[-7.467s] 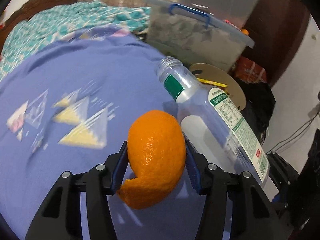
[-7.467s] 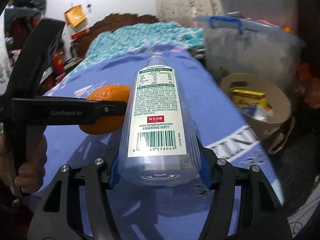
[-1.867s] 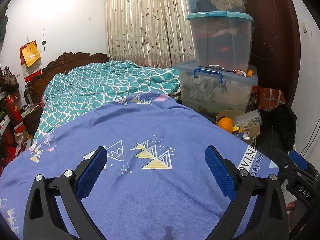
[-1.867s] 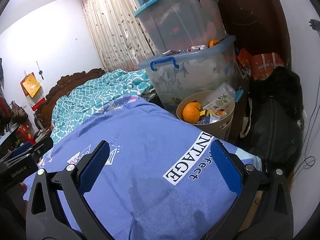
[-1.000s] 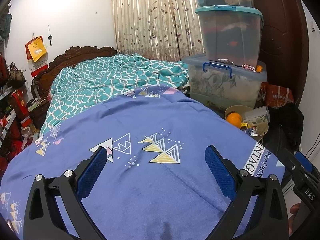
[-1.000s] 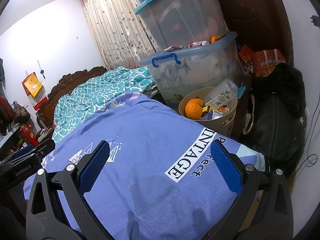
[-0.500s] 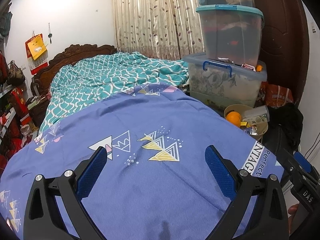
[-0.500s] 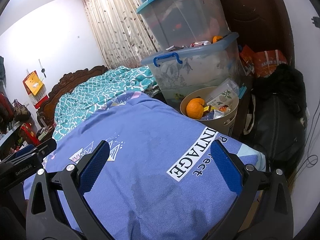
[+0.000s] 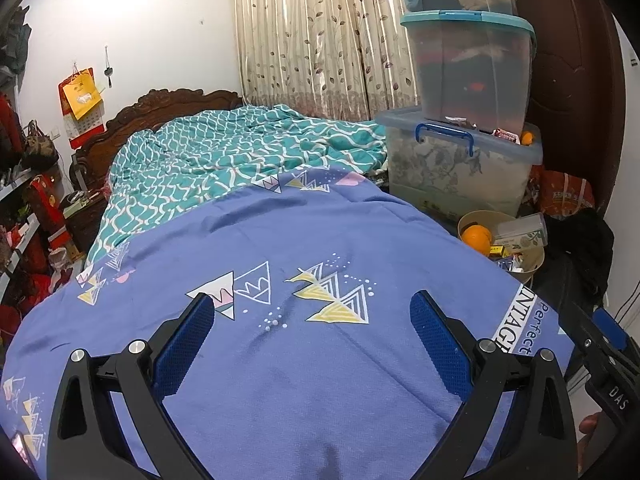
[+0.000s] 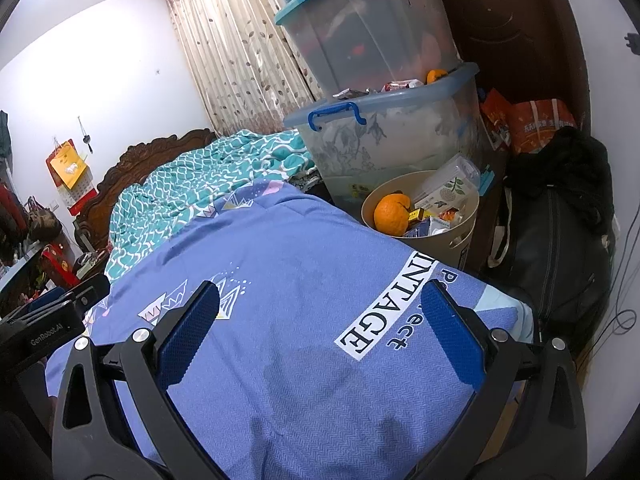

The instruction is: Collect trash

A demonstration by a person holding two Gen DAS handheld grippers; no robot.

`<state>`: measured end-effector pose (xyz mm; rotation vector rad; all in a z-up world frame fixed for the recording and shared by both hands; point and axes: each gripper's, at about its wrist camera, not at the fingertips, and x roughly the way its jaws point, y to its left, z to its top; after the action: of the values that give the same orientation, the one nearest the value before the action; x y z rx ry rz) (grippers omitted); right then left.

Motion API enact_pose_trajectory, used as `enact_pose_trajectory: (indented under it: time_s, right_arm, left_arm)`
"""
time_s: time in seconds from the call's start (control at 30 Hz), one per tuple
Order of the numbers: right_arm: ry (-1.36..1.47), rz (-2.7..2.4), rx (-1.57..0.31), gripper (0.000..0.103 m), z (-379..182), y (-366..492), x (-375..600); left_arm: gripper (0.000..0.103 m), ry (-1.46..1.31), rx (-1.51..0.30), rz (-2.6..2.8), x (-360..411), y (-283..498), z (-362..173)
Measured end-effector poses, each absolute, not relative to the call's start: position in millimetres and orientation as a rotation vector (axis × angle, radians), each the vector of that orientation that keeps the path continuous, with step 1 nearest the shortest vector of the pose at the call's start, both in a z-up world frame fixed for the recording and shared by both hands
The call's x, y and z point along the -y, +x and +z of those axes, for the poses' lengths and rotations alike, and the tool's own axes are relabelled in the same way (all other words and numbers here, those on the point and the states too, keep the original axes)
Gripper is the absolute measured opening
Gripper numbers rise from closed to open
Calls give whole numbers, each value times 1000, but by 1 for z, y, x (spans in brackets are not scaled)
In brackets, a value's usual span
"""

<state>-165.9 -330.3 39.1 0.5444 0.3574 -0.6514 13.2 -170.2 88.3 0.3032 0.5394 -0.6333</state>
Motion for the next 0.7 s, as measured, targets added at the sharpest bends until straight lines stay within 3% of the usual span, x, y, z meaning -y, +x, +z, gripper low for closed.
enact_pose_trajectory:
  time_s: [0.7]
  right_arm:
    - [543,-649,-359,100,39,-165,328]
  left_arm:
    - [95,320,-527,-575,169,13,87]
